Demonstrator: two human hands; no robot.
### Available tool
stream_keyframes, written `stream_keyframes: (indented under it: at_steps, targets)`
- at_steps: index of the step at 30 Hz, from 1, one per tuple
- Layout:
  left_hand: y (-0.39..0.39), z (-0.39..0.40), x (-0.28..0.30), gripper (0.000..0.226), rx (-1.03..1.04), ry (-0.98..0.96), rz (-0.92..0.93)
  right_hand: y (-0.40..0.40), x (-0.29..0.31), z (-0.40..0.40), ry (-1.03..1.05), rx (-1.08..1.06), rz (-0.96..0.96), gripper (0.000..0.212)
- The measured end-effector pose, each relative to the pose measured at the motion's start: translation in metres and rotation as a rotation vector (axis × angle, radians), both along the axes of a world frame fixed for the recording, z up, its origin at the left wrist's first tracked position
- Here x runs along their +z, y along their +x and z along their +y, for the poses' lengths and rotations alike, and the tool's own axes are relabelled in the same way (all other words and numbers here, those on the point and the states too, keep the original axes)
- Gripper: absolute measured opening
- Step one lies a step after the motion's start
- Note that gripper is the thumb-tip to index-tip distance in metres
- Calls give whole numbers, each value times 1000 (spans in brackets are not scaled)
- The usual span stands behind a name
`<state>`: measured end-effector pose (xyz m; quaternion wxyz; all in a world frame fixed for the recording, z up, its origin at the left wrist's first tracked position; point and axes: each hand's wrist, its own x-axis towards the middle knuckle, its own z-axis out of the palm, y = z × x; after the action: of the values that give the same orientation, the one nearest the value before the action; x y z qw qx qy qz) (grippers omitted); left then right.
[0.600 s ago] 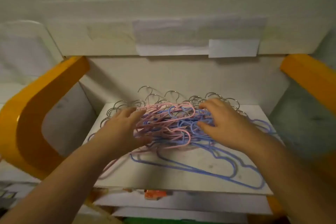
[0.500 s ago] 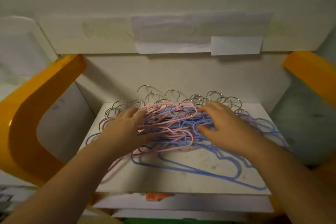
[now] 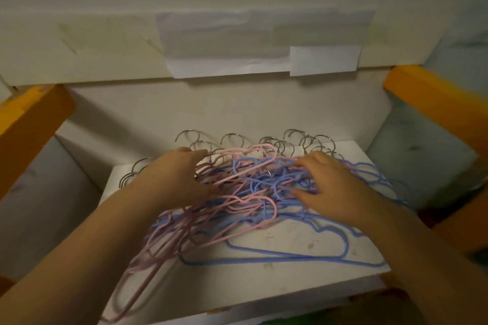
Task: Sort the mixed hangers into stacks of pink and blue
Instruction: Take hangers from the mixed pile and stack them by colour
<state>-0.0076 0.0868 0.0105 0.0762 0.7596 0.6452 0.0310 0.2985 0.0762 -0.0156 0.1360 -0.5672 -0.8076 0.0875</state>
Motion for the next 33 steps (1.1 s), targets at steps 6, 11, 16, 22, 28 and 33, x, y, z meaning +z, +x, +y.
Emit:
stream_keyframes:
  at_steps: [6,11,16,22,28,33]
  targets:
    - [5,-3,9,85,41,172,-44,26,2,7,-95,-65,-106,86]
    - [17,-12,6,89,50,169,4,41,3,20,-218,-7,-111,83]
    - [36,-27,-4,84,58,173,-46,46,4,32,-191,54,-195,83]
    - [47,-39,-15,86,78,205,-61,42,1,42,-154,80,-277,63]
    - [59,-55,-11,79,134,255,-107,41,1,45,-95,112,-106,60]
    - [61,-59,-11,101,155,251,-94,53,1,42,-154,175,-89,87]
